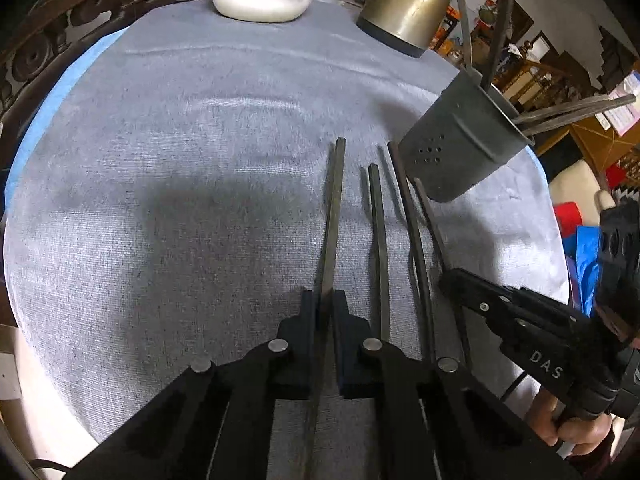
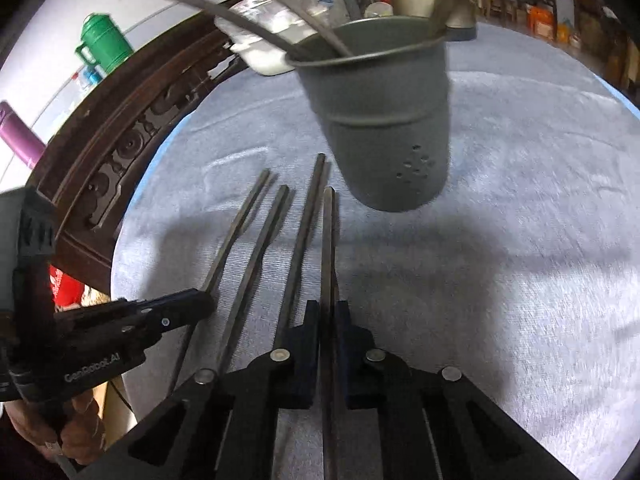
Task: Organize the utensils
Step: 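Lift both held chopsticks up toward the grey holder cup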
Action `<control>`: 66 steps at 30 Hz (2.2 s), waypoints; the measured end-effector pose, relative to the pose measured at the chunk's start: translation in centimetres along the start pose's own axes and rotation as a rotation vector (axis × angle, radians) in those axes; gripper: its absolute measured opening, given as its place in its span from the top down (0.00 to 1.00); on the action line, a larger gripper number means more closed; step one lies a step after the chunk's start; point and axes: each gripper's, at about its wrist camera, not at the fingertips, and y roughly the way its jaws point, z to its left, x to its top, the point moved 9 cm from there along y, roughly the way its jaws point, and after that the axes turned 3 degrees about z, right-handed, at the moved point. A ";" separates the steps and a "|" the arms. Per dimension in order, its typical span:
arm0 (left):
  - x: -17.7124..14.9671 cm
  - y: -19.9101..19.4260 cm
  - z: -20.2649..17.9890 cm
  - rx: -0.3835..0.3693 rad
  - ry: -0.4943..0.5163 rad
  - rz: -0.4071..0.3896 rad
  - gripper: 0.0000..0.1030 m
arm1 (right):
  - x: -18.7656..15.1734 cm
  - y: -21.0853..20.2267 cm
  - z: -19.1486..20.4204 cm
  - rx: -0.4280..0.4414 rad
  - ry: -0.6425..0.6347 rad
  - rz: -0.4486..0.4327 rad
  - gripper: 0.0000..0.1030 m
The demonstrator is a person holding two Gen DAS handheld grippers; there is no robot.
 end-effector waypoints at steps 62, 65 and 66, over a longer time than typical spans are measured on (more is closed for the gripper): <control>6.3 -16.3 -7.3 0.021 0.125 -0.538 0.95 | 5.5 -16.8 2.7 0.134 -0.122 -0.470 0.94; 6.3 -16.2 -7.5 0.020 0.122 -0.529 0.95 | 5.4 -17.1 2.4 0.142 -0.105 -0.483 0.94; 6.2 -16.2 -7.6 0.020 0.122 -0.527 0.95 | 5.3 -17.3 2.3 0.144 -0.101 -0.489 0.94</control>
